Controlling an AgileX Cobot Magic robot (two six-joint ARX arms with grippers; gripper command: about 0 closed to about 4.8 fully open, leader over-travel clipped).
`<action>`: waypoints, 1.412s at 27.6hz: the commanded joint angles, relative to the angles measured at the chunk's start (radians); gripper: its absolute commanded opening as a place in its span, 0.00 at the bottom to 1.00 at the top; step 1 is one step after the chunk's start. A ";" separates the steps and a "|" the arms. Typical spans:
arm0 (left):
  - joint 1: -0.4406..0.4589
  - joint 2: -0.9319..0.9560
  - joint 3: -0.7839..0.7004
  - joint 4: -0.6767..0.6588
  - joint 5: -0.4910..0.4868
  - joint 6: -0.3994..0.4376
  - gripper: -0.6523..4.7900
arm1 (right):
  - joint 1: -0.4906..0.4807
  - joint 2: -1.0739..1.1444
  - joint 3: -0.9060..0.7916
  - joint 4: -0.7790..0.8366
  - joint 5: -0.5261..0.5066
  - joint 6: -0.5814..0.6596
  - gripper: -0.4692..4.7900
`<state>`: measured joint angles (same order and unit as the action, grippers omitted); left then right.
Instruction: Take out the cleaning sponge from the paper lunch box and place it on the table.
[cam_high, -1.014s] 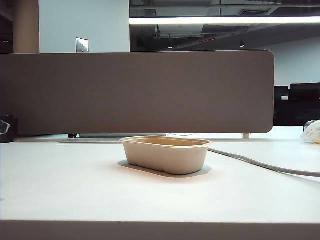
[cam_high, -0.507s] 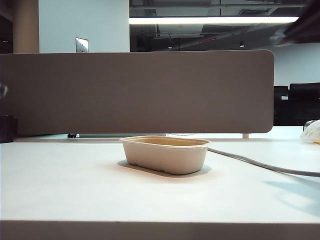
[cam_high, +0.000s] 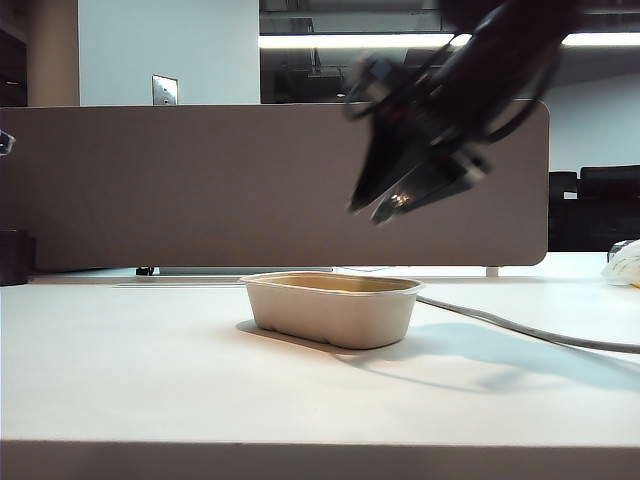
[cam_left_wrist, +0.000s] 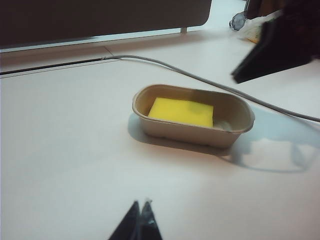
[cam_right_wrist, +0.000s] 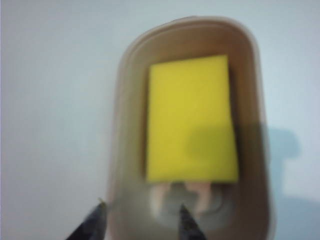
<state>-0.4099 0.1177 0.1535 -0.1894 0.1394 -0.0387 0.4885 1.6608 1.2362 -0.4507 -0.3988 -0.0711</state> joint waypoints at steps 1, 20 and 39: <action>-0.001 0.002 0.006 0.007 0.003 0.001 0.11 | 0.039 0.112 0.114 -0.061 0.091 -0.060 0.68; -0.001 0.002 0.006 0.003 0.003 0.001 0.11 | 0.067 0.303 0.194 0.002 0.166 -0.116 0.84; -0.001 0.002 0.006 0.003 0.003 0.001 0.11 | 0.080 0.330 0.214 0.034 0.225 -0.116 0.07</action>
<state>-0.4099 0.1184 0.1535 -0.1986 0.1394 -0.0387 0.5655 2.0026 1.4326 -0.4187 -0.1787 -0.1860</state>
